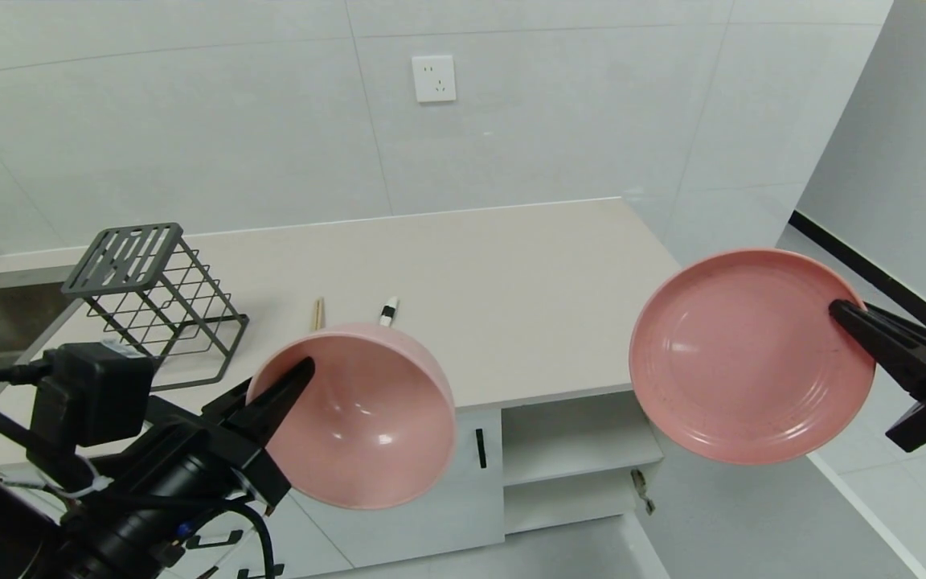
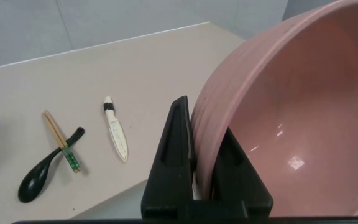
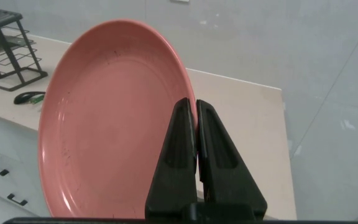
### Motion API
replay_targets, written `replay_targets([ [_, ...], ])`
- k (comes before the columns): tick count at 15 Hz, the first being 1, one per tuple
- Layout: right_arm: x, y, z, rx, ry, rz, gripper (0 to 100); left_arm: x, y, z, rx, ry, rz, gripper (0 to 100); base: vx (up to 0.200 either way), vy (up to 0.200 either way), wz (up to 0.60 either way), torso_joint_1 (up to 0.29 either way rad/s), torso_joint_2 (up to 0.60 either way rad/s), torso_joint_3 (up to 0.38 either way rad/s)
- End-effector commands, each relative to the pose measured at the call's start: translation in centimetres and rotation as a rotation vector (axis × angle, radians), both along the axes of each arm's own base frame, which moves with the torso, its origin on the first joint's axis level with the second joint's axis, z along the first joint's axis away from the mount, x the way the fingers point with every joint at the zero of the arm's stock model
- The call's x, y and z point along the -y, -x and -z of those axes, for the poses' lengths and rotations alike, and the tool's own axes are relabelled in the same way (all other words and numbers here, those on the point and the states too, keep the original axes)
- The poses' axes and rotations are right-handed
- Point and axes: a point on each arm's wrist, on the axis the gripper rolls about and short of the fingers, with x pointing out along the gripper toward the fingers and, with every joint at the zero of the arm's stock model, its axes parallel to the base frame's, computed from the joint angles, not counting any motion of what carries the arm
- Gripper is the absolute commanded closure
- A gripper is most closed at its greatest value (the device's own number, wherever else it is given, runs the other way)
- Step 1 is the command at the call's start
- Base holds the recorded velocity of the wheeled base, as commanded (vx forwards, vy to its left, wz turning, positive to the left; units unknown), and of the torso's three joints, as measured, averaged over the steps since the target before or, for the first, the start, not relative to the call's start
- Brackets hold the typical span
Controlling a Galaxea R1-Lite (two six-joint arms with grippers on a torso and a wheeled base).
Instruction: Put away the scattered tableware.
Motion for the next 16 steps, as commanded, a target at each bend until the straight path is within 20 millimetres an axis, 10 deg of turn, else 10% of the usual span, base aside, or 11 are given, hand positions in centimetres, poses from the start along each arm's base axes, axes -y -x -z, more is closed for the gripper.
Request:
replay_targets([
  [1,-0.02,-0.04,0.13,-0.006,0.002,-0.001,100,0.01,-0.02,0.05,-0.002,-0.001,-0.001,100,0.000,0.000,0.00,-0.110,0.21,0.105],
  [16,-0.02,-0.06,0.40,-0.019,0.005,-0.001,100,-0.16,0.26,0.24,-0.011,-0.004,-0.001,100,0.000,0.000,0.00,-0.223,0.44,0.218],
])
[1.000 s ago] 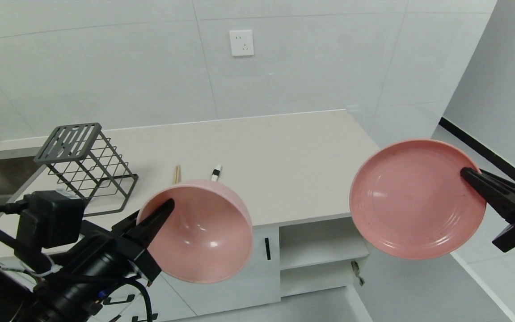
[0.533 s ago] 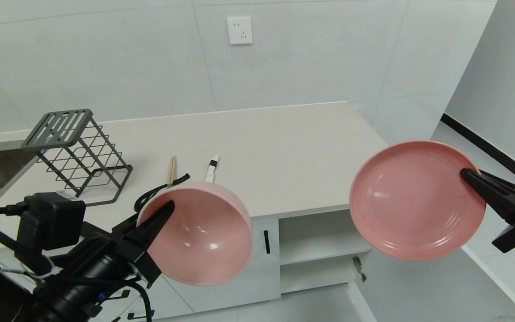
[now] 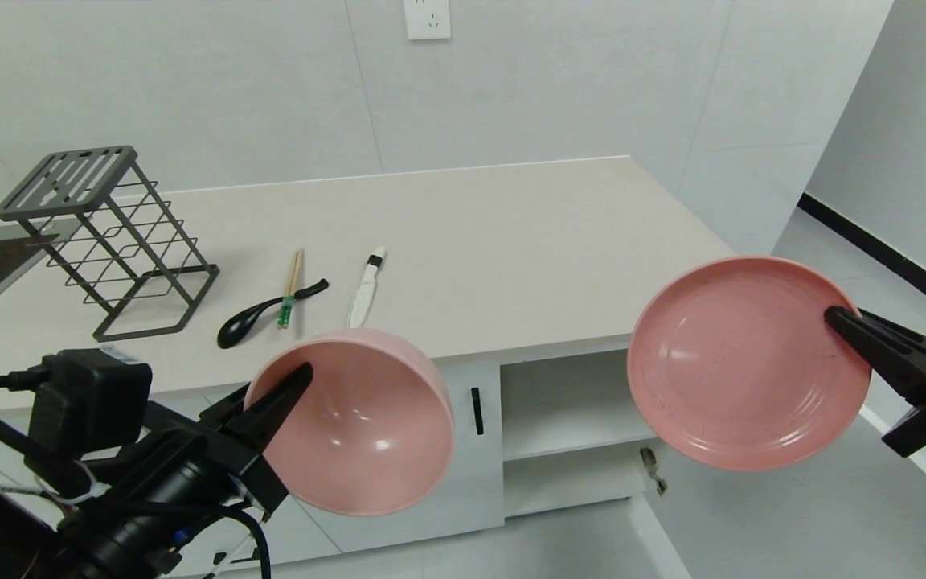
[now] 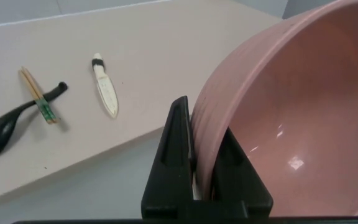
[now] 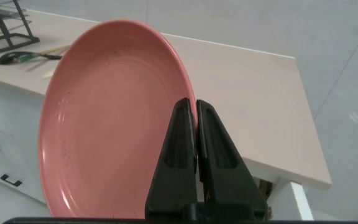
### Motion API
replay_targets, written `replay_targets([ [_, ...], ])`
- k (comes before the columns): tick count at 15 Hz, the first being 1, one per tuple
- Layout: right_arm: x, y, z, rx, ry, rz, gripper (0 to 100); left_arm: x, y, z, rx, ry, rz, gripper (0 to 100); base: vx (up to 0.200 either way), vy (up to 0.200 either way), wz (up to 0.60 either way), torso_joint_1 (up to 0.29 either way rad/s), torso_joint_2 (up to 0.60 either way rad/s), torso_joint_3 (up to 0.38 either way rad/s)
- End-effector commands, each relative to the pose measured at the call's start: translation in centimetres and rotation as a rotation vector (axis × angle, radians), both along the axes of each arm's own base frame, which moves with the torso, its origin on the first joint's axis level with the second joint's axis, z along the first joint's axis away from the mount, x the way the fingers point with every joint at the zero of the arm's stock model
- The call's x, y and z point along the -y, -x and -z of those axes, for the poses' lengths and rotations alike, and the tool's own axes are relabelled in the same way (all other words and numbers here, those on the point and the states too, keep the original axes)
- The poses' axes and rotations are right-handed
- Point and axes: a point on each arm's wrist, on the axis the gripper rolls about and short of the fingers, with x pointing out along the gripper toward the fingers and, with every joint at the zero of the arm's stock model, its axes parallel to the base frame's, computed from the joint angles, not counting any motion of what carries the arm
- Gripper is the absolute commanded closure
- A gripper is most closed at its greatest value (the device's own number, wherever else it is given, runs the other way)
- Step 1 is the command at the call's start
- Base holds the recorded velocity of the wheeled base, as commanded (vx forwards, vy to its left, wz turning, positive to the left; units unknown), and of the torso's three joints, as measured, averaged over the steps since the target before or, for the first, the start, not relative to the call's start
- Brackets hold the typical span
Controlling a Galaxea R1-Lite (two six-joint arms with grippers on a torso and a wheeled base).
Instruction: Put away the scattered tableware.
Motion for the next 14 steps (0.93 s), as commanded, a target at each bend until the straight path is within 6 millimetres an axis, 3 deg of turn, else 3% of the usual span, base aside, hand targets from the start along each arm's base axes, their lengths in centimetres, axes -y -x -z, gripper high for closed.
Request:
replay_targets([
  [1,0.0,-0.1,0.2,-0.008,0.002,-0.001,100,0.0,0.0,0.0,-0.001,0.001,-0.001,100,0.000,0.000,0.00,-0.271,0.54,0.266],
  [7,-0.1,-0.3,1.0,-0.043,0.022,0.002,100,0.0,0.1,0.3,-0.012,-0.003,0.000,100,0.000,0.000,0.00,-0.263,0.52,0.249],
  [12,-0.8,-1.4,2.8,-0.131,0.067,-0.021,100,-0.1,0.3,1.4,-0.063,-0.045,0.000,100,0.000,0.000,0.00,-0.261,0.50,0.235],
  [14,-2.5,-2.7,4.7,-0.226,0.096,-0.090,100,0.2,-0.2,2.3,-0.104,-0.073,0.006,100,0.000,0.000,0.00,-0.251,0.48,0.227],
])
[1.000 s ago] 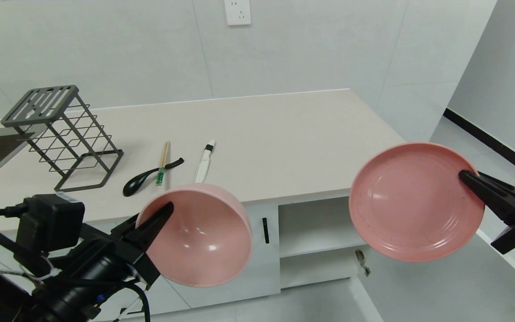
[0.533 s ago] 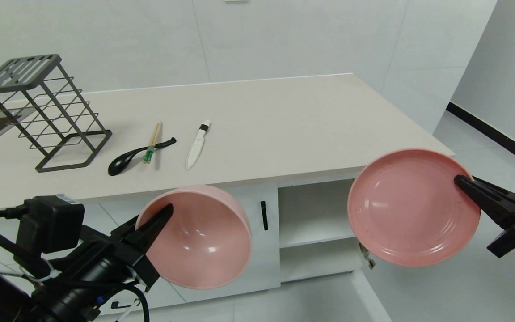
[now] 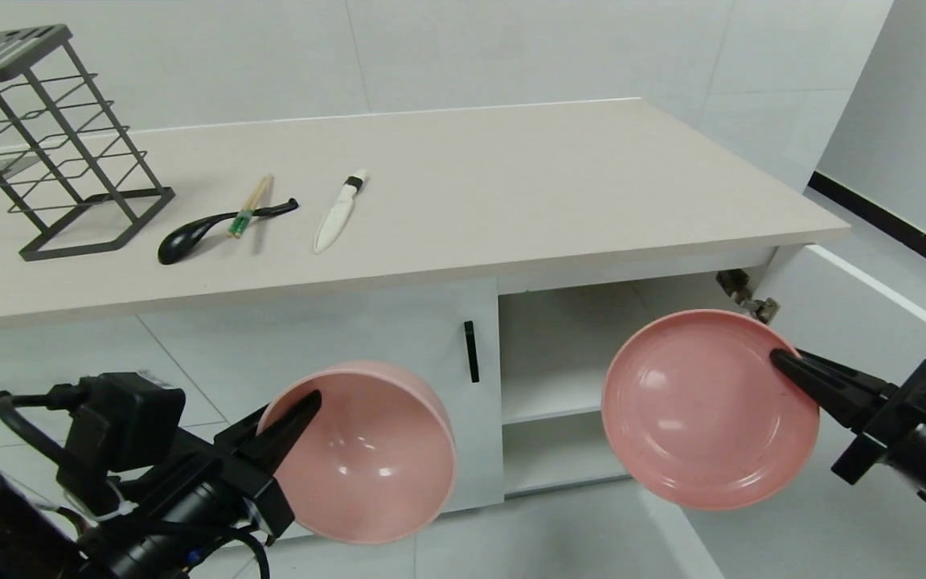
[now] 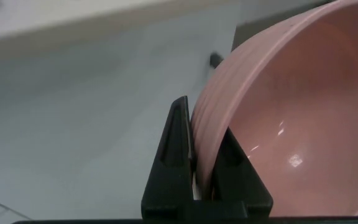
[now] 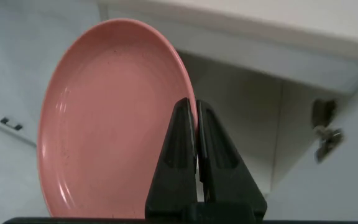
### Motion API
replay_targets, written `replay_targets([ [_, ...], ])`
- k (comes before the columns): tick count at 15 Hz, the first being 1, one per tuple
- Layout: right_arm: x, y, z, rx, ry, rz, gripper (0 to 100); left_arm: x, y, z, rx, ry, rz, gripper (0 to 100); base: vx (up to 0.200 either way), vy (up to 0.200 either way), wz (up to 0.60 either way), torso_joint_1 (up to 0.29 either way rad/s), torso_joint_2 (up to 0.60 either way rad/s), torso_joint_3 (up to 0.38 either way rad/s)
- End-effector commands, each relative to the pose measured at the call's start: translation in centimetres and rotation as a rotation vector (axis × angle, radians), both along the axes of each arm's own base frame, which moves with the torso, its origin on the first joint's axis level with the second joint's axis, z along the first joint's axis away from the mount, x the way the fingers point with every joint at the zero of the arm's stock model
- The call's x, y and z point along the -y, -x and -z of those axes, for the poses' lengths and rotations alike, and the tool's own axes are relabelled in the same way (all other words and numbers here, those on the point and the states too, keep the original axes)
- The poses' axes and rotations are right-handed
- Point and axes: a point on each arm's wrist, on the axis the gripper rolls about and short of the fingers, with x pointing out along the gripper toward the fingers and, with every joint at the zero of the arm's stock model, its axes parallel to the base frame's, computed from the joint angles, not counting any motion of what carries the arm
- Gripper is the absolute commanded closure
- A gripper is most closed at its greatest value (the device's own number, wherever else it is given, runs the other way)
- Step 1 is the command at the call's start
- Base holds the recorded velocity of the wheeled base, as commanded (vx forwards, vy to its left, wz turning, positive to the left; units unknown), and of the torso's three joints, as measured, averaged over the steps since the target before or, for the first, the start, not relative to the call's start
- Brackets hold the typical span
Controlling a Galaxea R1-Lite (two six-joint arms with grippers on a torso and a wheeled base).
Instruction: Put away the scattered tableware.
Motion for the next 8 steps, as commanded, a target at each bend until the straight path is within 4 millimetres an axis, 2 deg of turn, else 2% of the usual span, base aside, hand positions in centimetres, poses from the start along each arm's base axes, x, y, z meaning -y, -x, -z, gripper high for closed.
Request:
replay_targets([
  [1,-1.4,-1.3,2.1,-0.101,0.029,-0.051,100,0.3,-0.3,0.7,-0.031,-0.019,0.007,100,0.000,0.000,0.00,-0.251,0.44,0.193],
  [3,-2.0,-2.8,3.2,-0.148,0.044,-0.058,100,0.5,-0.3,0.7,-0.035,-0.021,0.016,100,0.000,0.000,0.00,-0.256,0.41,0.171],
  [8,-3.0,-5.6,4.2,-0.164,0.049,-0.061,100,0.5,-0.2,0.7,-0.033,-0.020,0.016,100,0.000,0.000,0.00,-0.256,0.34,0.135],
])
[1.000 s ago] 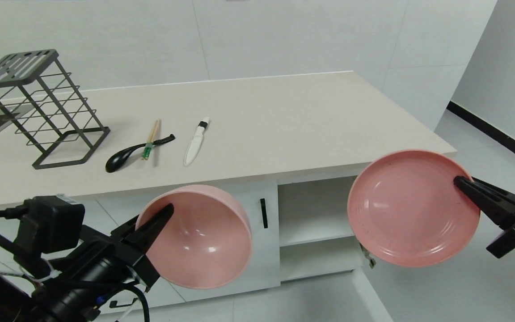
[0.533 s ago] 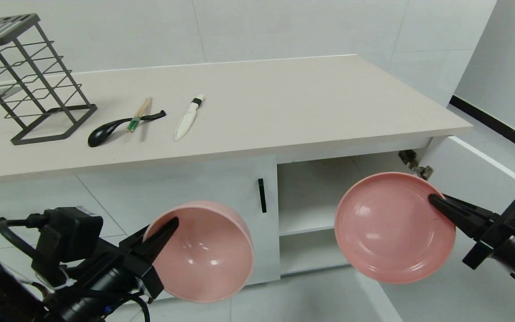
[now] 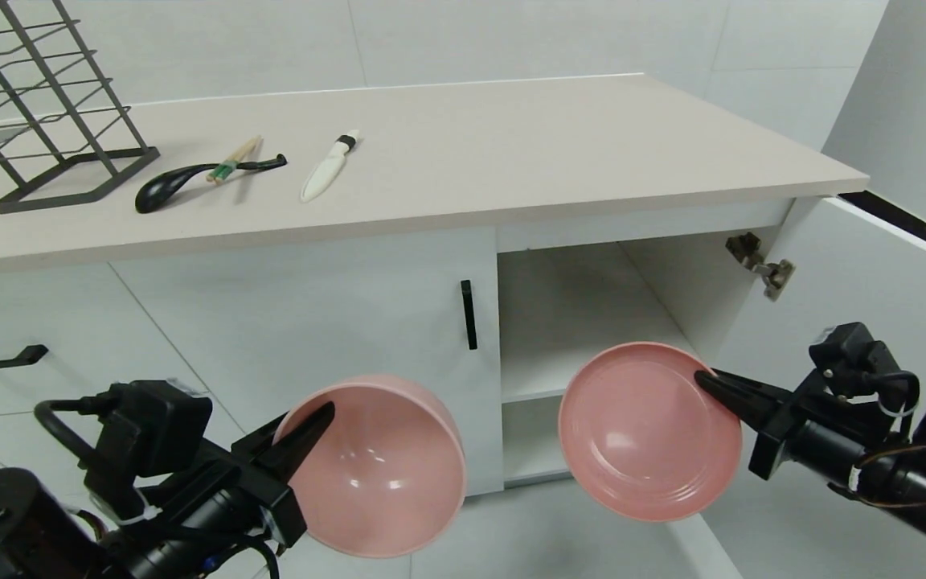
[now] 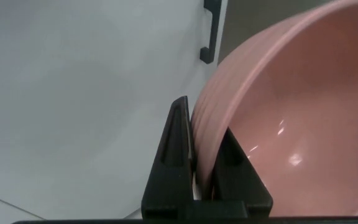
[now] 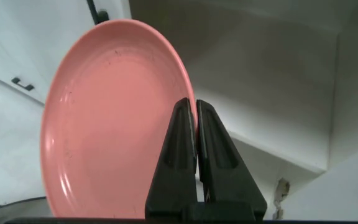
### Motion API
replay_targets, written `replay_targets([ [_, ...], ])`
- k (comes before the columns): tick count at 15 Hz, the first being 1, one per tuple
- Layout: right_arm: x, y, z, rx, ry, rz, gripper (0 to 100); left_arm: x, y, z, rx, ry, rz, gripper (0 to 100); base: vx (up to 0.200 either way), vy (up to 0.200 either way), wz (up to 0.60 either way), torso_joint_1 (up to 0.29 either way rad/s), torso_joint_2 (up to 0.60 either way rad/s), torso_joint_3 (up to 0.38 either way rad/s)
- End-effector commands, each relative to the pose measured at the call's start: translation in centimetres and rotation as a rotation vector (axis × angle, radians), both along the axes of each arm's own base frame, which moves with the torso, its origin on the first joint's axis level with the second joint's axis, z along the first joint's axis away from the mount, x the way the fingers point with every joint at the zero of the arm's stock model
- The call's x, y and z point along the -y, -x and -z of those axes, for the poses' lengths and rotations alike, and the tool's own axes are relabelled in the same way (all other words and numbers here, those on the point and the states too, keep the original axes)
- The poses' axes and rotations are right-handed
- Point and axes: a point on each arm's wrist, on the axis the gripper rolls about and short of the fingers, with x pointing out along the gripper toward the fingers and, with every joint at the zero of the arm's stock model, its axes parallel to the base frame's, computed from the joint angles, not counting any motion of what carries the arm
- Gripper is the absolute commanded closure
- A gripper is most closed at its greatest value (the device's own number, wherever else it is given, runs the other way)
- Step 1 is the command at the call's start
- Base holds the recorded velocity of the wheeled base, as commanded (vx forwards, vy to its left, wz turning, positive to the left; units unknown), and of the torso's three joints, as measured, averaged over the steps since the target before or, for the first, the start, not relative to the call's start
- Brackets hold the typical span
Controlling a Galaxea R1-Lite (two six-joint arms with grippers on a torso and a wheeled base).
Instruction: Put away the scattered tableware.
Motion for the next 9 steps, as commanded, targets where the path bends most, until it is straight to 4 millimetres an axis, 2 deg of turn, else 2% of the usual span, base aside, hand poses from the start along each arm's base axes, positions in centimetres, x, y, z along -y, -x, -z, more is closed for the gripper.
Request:
replay_targets([
  [1,-0.7,-1.7,1.5,-0.045,0.014,-0.005,100,0.0,0.0,0.0,0.000,0.000,-0.001,100,0.000,0.000,0.00,-0.251,0.34,0.119],
  [3,-1.4,-2.4,2.2,-0.059,0.019,-0.023,100,0.0,0.0,0.0,0.000,0.000,-0.002,100,0.000,0.000,0.00,-0.112,0.27,0.129],
  [6,-2.0,-2.5,2.8,-0.078,0.028,-0.043,100,0.0,0.1,-0.2,0.009,0.004,-0.001,100,0.000,0.000,0.00,-0.023,0.22,0.038],
  [9,-1.9,-2.4,2.8,-0.082,0.025,-0.038,100,-0.1,0.2,-0.4,0.021,0.013,-0.001,100,0.000,0.000,-0.60,-0.001,0.05,0.038],
])
